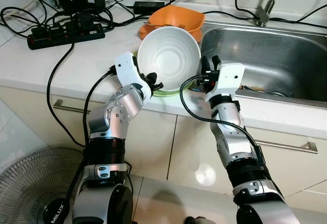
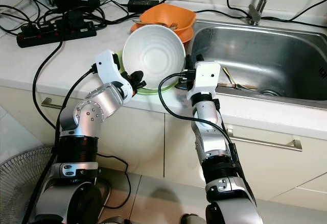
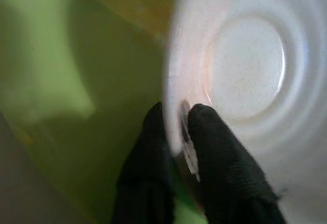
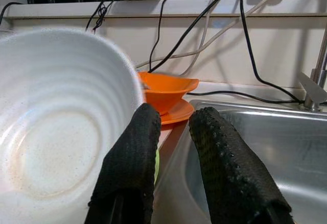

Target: Kitchen organization

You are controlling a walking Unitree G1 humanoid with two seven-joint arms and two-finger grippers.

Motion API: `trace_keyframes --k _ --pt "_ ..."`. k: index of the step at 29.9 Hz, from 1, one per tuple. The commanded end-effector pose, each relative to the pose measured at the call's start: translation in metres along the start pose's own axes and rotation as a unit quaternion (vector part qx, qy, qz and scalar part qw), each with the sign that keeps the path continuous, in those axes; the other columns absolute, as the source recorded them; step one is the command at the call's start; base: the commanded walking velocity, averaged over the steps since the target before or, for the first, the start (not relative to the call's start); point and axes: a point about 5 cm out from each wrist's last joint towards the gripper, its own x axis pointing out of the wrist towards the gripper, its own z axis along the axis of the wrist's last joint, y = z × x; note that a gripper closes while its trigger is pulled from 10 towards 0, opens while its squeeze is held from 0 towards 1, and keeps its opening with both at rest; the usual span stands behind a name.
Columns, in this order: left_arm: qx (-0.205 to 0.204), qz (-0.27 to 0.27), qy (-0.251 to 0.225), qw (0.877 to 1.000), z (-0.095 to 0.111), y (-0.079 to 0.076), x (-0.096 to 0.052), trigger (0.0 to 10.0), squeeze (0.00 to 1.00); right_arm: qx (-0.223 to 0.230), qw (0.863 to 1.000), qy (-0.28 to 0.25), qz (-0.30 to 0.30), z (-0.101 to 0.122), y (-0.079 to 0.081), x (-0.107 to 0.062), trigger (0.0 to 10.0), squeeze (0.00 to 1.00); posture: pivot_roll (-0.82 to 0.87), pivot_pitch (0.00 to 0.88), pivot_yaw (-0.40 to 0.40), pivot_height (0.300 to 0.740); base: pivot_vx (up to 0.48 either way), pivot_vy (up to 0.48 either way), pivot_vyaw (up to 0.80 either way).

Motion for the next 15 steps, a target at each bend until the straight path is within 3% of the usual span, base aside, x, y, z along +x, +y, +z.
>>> trace_keyframes --k 1,15 --pt "-0.001 0.004 -0.004 1.0 0.0 0.0 -0.001 0.0 0.0 0.002 1.0 0.002 0.004 0.0 0.001 0.001 10.0 0.0 0.02 0.026 0.022 0.732 0.0 0.0 0.0" --pt "-0.047 -0.041 -0.104 0.993 0.028 -0.016 -0.008 0.0 0.0 0.005 1.0 -0.001 -0.009 0.001 -0.003 0.001 10.0 0.0 0.02 0.032 0.019 0.732 0.0 0.0 0.0"
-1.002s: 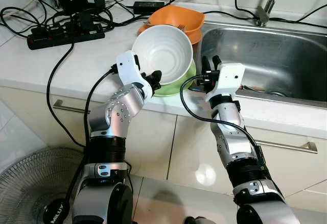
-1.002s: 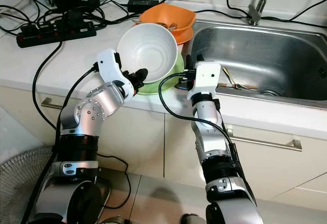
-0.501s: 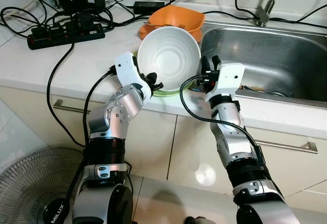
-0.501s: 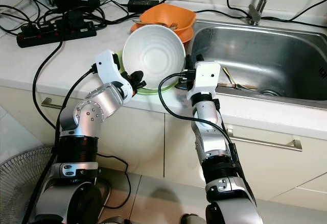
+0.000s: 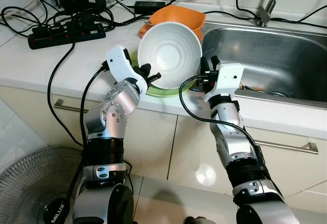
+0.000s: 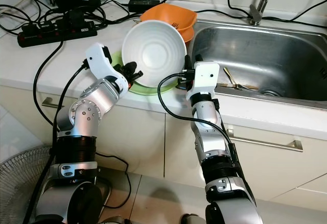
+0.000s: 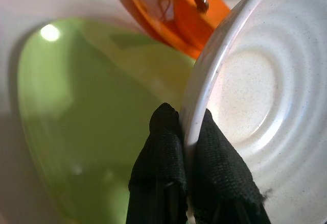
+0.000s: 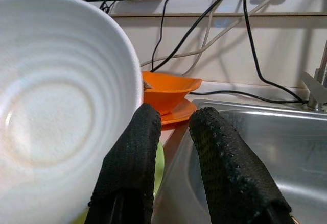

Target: Kitchen organization

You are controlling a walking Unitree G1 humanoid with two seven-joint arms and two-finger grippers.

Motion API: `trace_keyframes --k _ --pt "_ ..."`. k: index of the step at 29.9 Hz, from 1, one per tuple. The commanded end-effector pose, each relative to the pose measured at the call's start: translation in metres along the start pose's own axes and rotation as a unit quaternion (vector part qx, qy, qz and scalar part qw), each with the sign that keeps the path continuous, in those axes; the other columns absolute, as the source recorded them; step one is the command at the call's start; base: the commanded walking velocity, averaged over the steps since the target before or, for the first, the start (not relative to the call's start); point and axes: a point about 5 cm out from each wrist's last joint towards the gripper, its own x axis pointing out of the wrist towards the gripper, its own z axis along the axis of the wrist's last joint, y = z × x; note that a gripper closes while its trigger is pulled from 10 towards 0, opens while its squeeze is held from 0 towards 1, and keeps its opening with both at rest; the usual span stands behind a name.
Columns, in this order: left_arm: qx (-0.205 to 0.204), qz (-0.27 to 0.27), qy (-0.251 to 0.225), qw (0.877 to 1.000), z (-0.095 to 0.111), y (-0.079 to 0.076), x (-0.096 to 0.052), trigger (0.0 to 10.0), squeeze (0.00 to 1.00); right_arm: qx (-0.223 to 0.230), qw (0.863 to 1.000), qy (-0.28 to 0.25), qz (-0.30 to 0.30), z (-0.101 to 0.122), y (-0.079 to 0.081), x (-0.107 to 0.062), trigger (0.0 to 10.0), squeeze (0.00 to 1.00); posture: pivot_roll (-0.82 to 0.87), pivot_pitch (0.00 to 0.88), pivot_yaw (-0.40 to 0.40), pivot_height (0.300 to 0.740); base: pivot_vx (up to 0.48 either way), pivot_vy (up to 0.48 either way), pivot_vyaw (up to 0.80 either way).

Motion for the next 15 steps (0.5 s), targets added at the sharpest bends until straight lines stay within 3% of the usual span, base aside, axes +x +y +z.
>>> trace_keyframes --k 1,7,15 --pt "-0.017 -0.03 -0.036 0.999 0.012 -0.016 -0.002 0.0 0.0 0.003 1.0 -0.003 -0.01 0.002 -0.004 0.001 10.0 0.0 0.02 0.032 0.019 0.732 0.0 0.0 0.0" --pt "-0.032 -0.033 -0.098 0.994 0.028 -0.017 -0.006 0.0 0.0 0.016 1.0 -0.003 -0.025 0.004 -0.009 0.003 10.0 0.0 0.02 0.033 0.019 0.732 0.0 0.0 0.0" --pt "0.001 -0.024 -0.144 0.989 0.042 -0.011 -0.009 0.0 0.0 0.025 0.999 -0.004 -0.031 0.009 -0.019 0.008 10.0 0.0 0.02 0.037 0.02 0.732 0.0 0.0 0.0"
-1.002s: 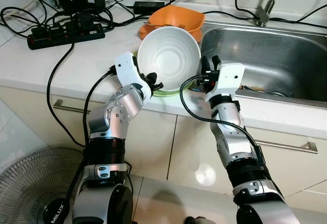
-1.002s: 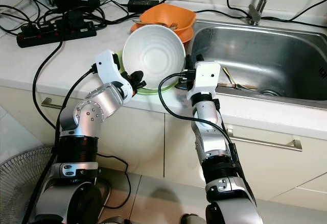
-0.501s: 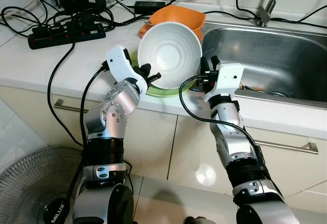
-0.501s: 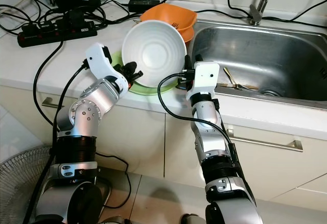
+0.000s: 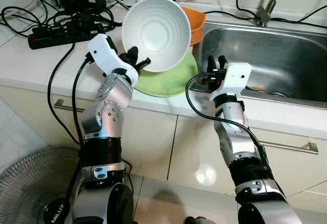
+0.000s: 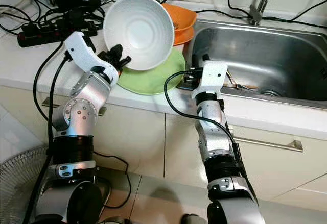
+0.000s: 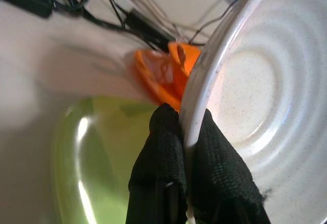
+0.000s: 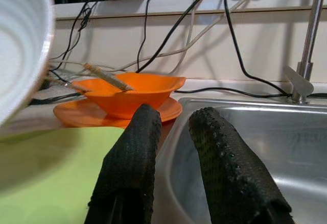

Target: Kitchen organization

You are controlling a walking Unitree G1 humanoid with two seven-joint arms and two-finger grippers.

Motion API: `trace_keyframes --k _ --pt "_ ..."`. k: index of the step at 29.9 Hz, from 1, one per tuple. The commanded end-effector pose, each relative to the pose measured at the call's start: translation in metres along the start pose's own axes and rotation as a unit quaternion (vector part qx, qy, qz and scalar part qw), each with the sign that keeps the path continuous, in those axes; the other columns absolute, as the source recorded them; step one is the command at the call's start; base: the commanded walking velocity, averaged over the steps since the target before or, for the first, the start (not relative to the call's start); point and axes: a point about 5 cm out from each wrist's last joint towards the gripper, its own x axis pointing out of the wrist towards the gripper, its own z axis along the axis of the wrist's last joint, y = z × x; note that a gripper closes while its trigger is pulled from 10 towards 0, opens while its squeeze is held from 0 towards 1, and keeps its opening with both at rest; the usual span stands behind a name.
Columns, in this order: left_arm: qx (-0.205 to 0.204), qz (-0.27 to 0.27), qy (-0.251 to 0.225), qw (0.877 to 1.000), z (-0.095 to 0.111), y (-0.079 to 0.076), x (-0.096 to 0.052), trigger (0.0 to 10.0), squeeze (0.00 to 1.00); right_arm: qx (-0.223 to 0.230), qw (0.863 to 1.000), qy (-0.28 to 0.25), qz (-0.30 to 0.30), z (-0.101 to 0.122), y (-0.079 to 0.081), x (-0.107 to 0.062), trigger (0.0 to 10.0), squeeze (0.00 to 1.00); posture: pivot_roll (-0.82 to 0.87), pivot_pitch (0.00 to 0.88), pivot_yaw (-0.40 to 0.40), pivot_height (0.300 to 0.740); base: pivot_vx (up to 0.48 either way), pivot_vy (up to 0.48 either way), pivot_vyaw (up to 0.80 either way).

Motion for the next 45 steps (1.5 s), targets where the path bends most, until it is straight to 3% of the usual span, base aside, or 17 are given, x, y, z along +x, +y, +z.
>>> trace_keyframes --k 1,2,3,4,7,11,12,13,14,20,21,32,45 --pt "0.015 -0.028 -0.04 0.999 0.015 -0.013 -0.001 0.0 0.0 0.012 1.0 -0.008 -0.007 0.008 -0.006 0.006 10.0 0.0 0.01 0.039 0.019 0.732 0.0 0.0 0.0" --pt "0.042 -0.032 -0.045 0.998 0.017 -0.011 -0.002 3.2 0.0 0.03 0.999 -0.013 -0.017 0.016 -0.016 0.012 10.0 0.0 0.01 0.041 0.019 0.732 0.0 0.0 0.0" --pt "0.042 -0.032 -0.045 0.998 0.017 -0.011 -0.002 3.2 0.0 0.03 0.999 -0.013 -0.017 0.016 -0.016 0.012 10.0 0.0 0.01 0.041 0.019 0.732 0.0 0.0 0.0" --pt "0.051 -0.033 -0.048 0.997 0.016 -0.01 -0.003 10.0 0.0 0.061 0.998 -0.008 0.0 0.021 -0.021 0.018 10.0 0.0 0.01 0.044 0.018 0.732 0.0 0.0 0.0" --pt "0.051 -0.032 -0.051 0.997 0.015 -0.009 -0.004 10.0 0.0 0.074 0.997 -0.007 0.018 0.024 -0.021 0.021 10.0 0.0 0.01 0.044 0.018 0.732 0.0 0.0 0.0" --pt "0.058 -0.034 -0.059 0.996 0.014 -0.008 -0.008 10.0 0.0 0.06 0.997 -0.015 0.05 0.032 -0.023 0.023 10.0 0.0 0.01 0.049 0.016 0.732 0.0 0.0 0.0" --pt "0.059 -0.035 -0.06 0.996 0.014 -0.007 -0.009 10.0 0.0 0.059 0.997 -0.017 0.055 0.033 -0.023 0.024 10.0 0.05 0.01 0.05 0.016 0.732 0.0 0.0 0.0" --pt "0.061 -0.035 -0.061 0.996 0.014 -0.007 -0.009 10.0 0.0 0.06 0.996 -0.019 0.058 0.035 -0.023 0.024 10.0 0.34 0.01 0.05 0.016 0.732 0.0 0.0 0.0" --pt "0.067 -0.036 -0.063 0.995 0.014 -0.006 -0.01 10.0 0.0 0.061 0.996 -0.021 0.061 0.036 -0.023 0.024 10.0 1.0 0.01 0.05 0.016 0.732 0.0 0.0 0.0" --pt "0.09 -0.044 -0.07 0.993 0.017 -0.005 -0.011 10.0 0.0 0.067 0.995 -0.015 0.077 0.035 -0.021 0.024 10.0 1.0 0.01 0.044 0.016 0.732 0.0 0.0 0.0" --pt "0.105 -0.047 -0.071 0.991 0.017 -0.005 -0.011 10.0 0.0 0.066 0.994 -0.014 0.085 0.036 -0.019 0.024 10.0 0.0 0.01 0.044 0.016 0.732 0.0 0.0 0.0" --pt "0.137 -0.064 -0.074 0.986 0.013 -0.002 -0.017 10.0 0.0 0.091 0.981 0.004 0.172 0.037 -0.005 0.022 10.0 0.0 0.0 0.005 0.019 0.732 0.0 0.0 0.0" --pt "0.138 -0.088 -0.076 0.984 0.011 -0.009 -0.018 10.0 0.0 0.111 0.972 0.022 0.208 0.032 0.006 0.013 10.0 0.0 0.0 0.009 0.027 0.732 0.0 0.0 0.0"
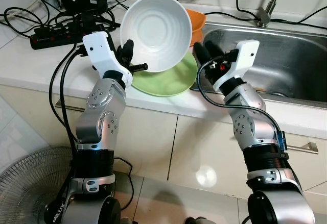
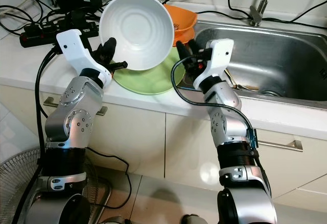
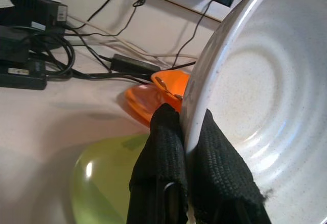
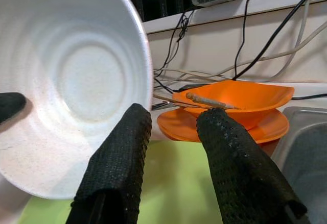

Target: Kitchen organization

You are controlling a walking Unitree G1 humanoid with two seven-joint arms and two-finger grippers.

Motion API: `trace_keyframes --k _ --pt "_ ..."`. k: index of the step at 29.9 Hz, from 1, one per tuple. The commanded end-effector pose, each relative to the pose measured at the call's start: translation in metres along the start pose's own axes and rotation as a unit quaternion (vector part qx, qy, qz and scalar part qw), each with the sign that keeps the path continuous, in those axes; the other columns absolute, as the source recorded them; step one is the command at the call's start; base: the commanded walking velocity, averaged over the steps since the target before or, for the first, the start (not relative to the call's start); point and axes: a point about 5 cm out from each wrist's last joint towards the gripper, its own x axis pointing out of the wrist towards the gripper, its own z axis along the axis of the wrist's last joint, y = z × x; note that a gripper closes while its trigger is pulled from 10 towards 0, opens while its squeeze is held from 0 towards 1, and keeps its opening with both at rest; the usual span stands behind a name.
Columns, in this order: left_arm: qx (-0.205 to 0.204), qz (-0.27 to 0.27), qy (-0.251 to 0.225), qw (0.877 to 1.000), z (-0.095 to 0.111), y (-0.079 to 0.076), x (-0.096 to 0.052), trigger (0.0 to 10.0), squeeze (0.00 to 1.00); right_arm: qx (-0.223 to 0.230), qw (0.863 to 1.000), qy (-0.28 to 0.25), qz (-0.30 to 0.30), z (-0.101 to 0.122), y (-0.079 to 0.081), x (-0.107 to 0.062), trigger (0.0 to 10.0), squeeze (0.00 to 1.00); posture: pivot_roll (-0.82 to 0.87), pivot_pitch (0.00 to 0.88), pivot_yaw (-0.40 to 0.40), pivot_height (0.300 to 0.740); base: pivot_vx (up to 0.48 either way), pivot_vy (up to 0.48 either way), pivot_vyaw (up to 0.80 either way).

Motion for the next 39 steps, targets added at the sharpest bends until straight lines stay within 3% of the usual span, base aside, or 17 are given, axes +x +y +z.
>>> trace_keyframes --k 1,32,33,34,35,39 --pt "0.002 -0.019 -0.03 0.999 0.011 -0.007 -0.001 10.0 0.0 0.004 1.0 -0.006 0.009 0.003 0.003 0.0 10.0 0.0 0.0 0.009 0.027 0.732 0.0 0.0 0.0" --pt "0.001 -0.08 -0.019 0.997 0.007 -0.02 -0.008 10.0 0.0 0.021 1.0 0.003 0.007 -0.001 0.009 0.001 10.0 0.0 0.01 0.028 0.021 0.732 0.0 0.0 0.0" --pt "0.001 -0.08 -0.018 0.997 0.006 -0.02 -0.008 10.0 0.0 0.021 1.0 0.002 0.006 -0.001 0.008 0.001 8.5 0.0 0.01 0.03 0.021 0.732 0.0 0.0 0.0" --pt "0.001 -0.08 -0.017 0.997 0.006 -0.02 -0.008 10.0 0.0 0.021 1.0 0.002 0.005 -0.001 0.008 0.001 8.5 0.0 0.01 0.03 0.021 0.732 0.0 0.0 0.0" --pt "0.002 -0.081 -0.016 0.997 0.006 -0.02 -0.008 10.0 0.0 0.022 1.0 0.001 0.003 -0.001 0.007 0.001 0.2 0.0 0.01 0.03 0.021 0.732 0.0 0.0 0.0" --pt "0.005 -0.083 -0.013 0.996 0.004 -0.021 -0.009 10.0 0.0 0.025 1.0 0.001 0.005 -0.001 0.008 0.001 0.0 0.0 0.01 0.033 0.021 0.732 0.0 0.0 0.0"
